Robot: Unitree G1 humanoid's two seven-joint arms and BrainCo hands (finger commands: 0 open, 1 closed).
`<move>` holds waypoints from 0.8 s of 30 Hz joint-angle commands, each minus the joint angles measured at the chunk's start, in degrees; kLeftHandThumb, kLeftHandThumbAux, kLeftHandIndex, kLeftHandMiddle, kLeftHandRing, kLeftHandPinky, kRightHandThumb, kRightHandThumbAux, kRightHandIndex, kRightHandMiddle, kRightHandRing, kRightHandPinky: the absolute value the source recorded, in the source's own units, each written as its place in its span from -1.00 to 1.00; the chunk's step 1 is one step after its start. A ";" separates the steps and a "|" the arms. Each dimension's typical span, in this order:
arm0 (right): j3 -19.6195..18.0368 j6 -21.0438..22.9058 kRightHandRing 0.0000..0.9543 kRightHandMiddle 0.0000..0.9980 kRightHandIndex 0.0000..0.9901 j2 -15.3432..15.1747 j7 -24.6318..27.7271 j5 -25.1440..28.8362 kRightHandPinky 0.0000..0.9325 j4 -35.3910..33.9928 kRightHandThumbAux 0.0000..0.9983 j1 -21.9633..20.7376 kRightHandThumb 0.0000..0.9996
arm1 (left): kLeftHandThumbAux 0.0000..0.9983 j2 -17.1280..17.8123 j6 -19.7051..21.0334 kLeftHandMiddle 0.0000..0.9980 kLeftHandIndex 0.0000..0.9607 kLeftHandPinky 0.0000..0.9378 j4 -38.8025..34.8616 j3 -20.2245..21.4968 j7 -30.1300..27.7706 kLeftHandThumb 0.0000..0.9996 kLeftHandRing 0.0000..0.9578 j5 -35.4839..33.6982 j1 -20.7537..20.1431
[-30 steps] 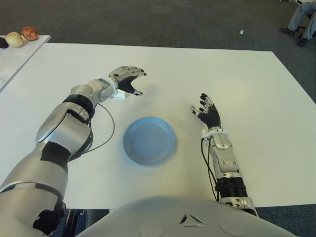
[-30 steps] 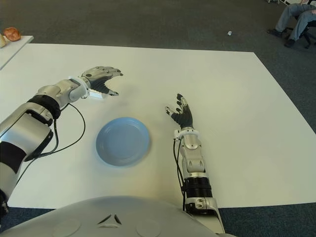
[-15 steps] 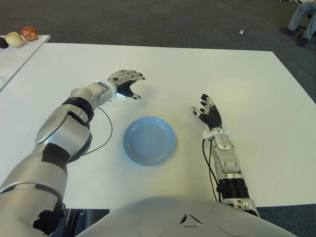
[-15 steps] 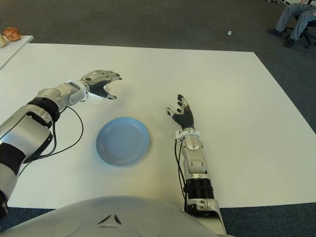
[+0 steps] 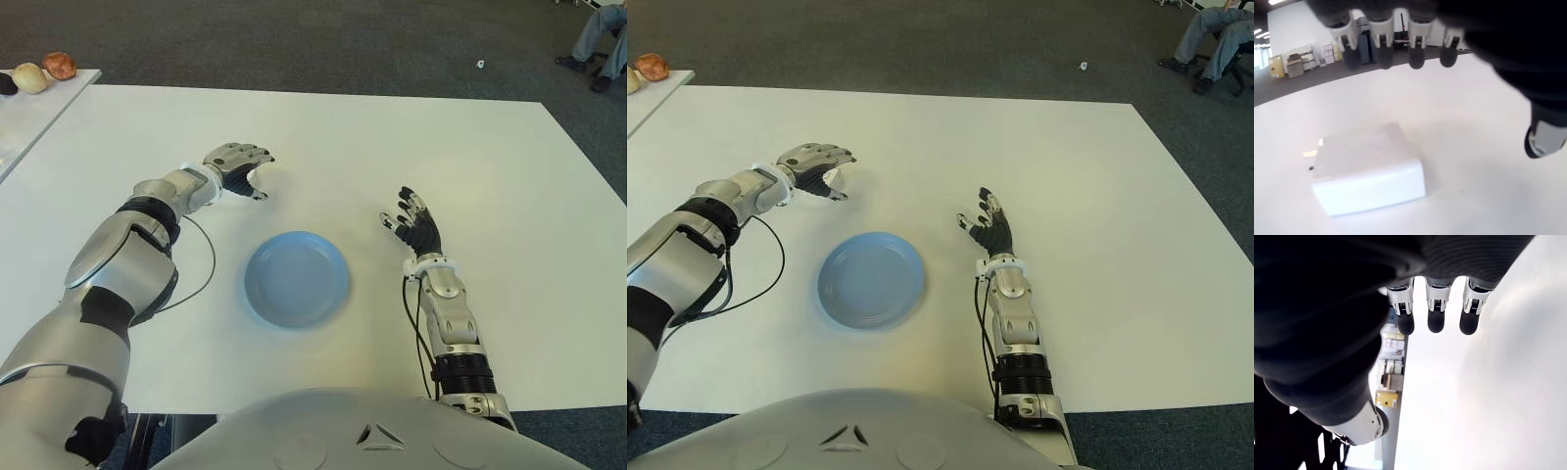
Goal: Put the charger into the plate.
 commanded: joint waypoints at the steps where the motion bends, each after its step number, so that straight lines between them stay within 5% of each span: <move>1: -0.26 1.39 -0.99 -1.00 -1.00 -0.22 0.11 0.57 -0.88 -0.13 0.73 0.62 -1.00 | -0.09 0.78 1.41 -1.00 -1.00 -0.97 0.99 0.09 0.08 -0.72 -1.00 0.22 1.94; 24: -0.36 2.10 -0.99 -0.98 -1.00 -0.38 0.29 0.83 -0.89 -0.94 0.71 1.45 -0.99 | -0.13 1.21 5.47 -1.00 -1.00 -0.94 1.58 3.74 -2.42 -0.71 -1.00 -3.04 4.23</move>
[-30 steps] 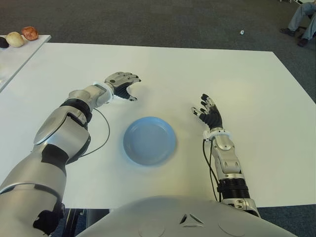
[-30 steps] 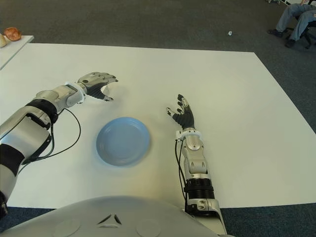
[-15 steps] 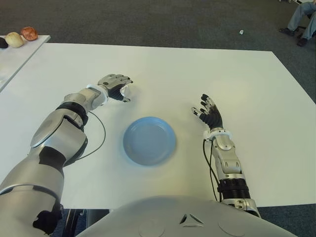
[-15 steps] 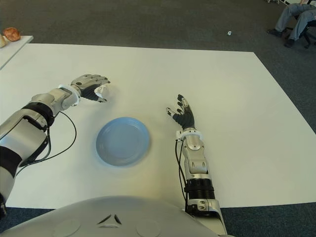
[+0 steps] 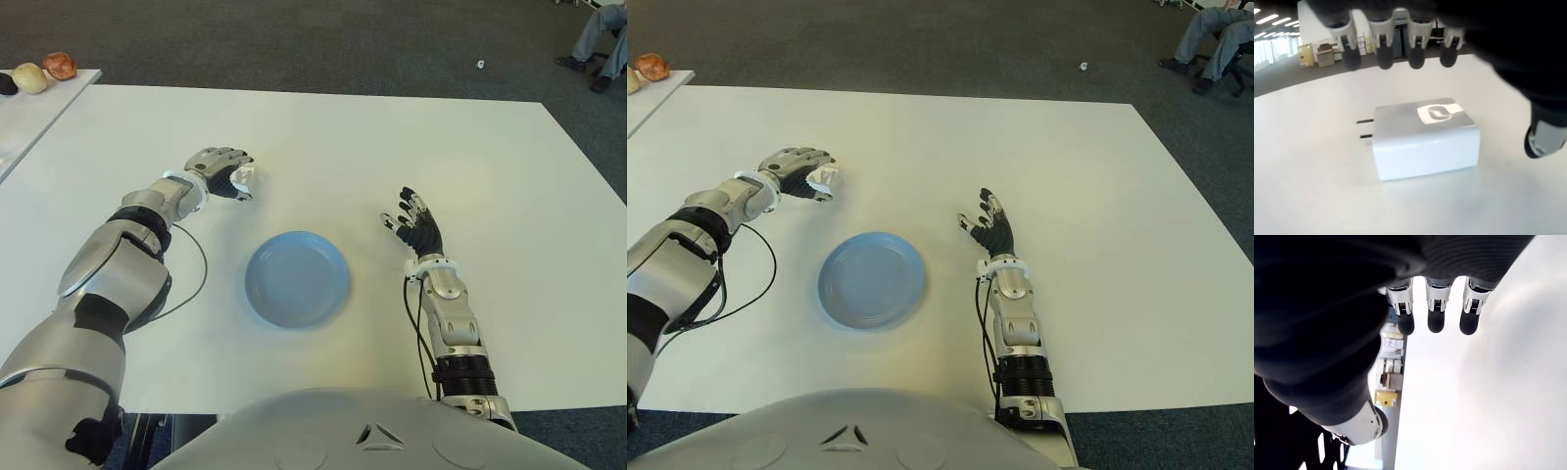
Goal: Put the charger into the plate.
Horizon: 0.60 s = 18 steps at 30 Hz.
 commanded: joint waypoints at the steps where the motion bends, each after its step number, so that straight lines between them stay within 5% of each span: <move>1: -0.23 1.48 -0.99 -0.98 -1.00 -0.27 0.21 0.54 -0.89 -0.03 0.71 0.96 -0.99 | -0.13 -0.03 0.79 -1.00 -1.00 -0.94 0.42 0.99 -1.81 -0.71 -1.00 -0.96 1.85; 18: -0.16 1.44 -0.99 -0.99 -1.00 -0.32 0.24 0.65 -0.89 -1.16 0.71 1.71 -0.99 | -0.13 -0.49 2.09 -1.00 -1.00 -0.93 0.39 2.21 -2.53 -0.72 -1.00 -1.33 3.06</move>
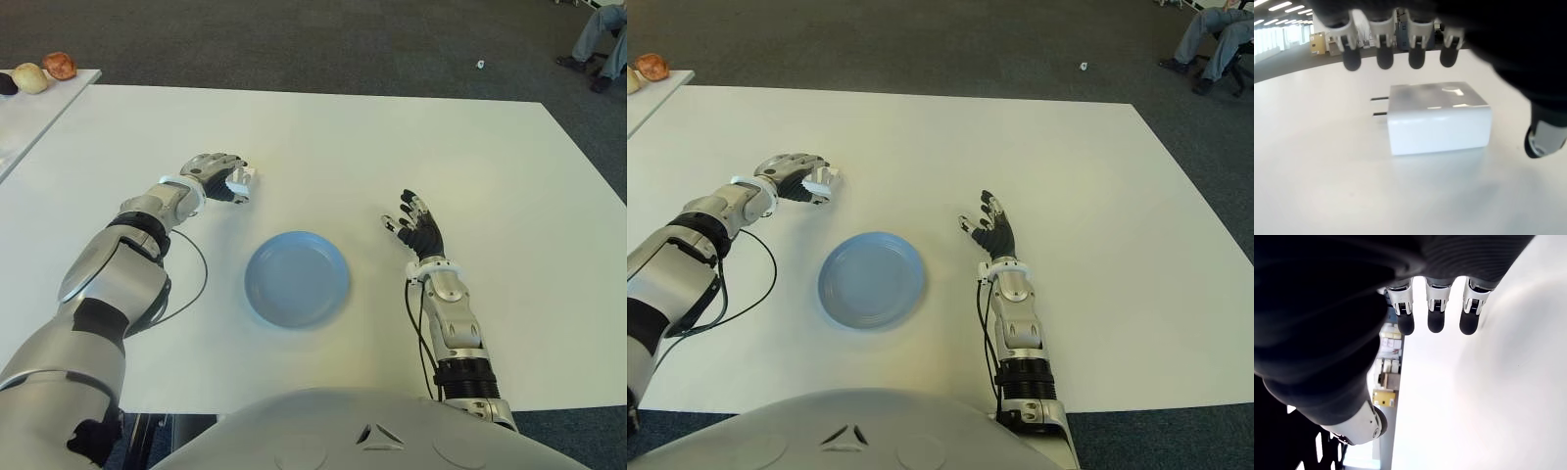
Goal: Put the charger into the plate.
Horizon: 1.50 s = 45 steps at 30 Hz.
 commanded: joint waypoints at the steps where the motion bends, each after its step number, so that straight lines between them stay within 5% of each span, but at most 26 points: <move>1: -0.19 1.47 -0.99 -0.99 -1.00 0.07 0.09 0.68 -0.89 -0.47 0.70 0.64 -0.99 | -0.12 -0.54 0.73 -1.00 -1.00 -0.94 0.37 0.29 -0.97 -0.72 -1.00 -0.33 1.61; 27: 0.39 2.40 -0.98 -0.98 -1.00 0.06 0.43 0.53 -0.88 -4.60 0.70 3.13 -0.99 | -0.06 -2.29 2.69 -1.00 -1.00 -0.83 0.57 2.66 -3.83 -0.71 -1.00 -3.12 5.27; 45: 1.15 4.00 -0.98 -0.98 -1.00 0.36 0.10 -0.02 -0.87 -6.93 0.70 3.91 -1.00 | -0.03 -1.95 3.26 -1.00 -1.00 -0.89 0.47 0.68 -4.19 -0.76 -1.00 -1.79 4.46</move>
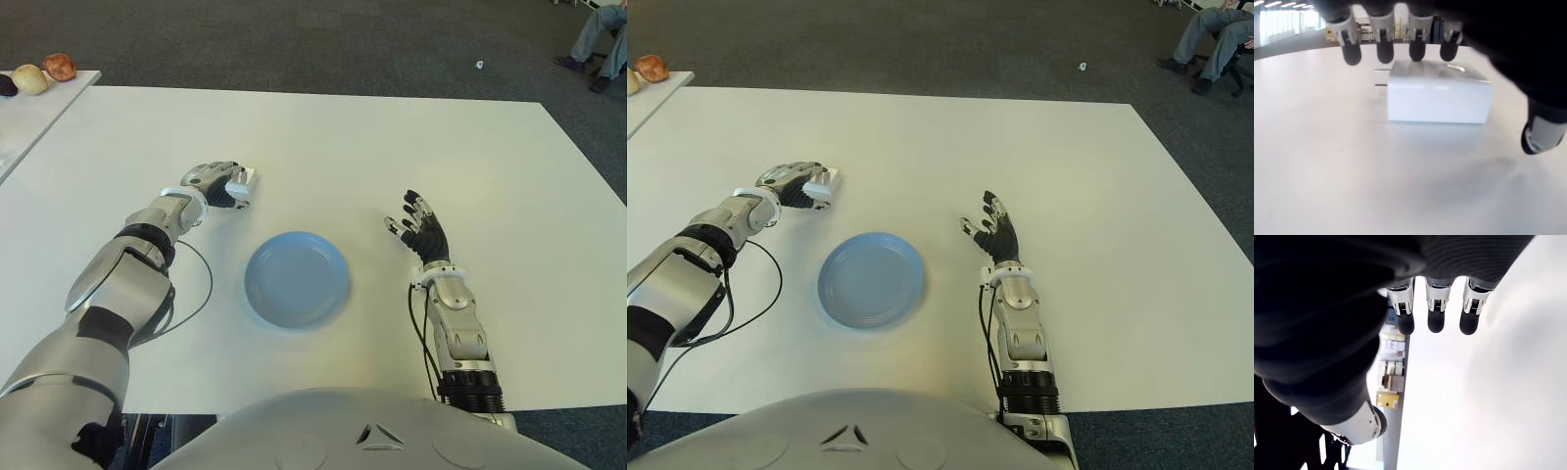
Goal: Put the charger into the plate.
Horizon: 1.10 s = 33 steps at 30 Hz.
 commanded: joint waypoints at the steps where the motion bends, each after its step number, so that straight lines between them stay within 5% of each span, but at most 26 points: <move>1: 0.52 1.62 -0.98 -0.98 -1.00 0.33 -0.15 0.00 -0.88 -0.47 0.70 0.64 -1.00 | -0.03 -0.39 0.26 -1.00 -1.00 -0.90 0.75 -1.47 -2.13 -0.78 -1.00 1.59 1.41; 9: 0.61 2.11 -0.98 -0.98 -1.00 0.55 -0.31 0.09 -0.88 -0.78 0.66 0.36 -1.00 | 0.01 2.14 -2.74 -1.00 -1.00 -0.92 0.12 -4.97 1.23 -0.93 -1.00 5.02 1.58; 23: 0.38 2.28 -0.98 -0.97 -1.00 -0.26 0.45 0.29 -0.89 -0.79 0.57 -0.61 -1.00 | 0.01 13.63 -16.90 -1.00 -1.00 -0.94 -3.59 -9.72 -0.97 -1.00 -1.00 9.38 -1.32; 33: 0.16 2.87 -0.97 -0.96 -1.00 -0.69 0.62 0.47 -0.89 -0.79 0.49 -1.00 -1.00 | -0.02 19.31 -22.28 -0.97 -1.00 -0.97 -6.24 -10.92 1.53 -1.00 -1.00 11.42 -1.18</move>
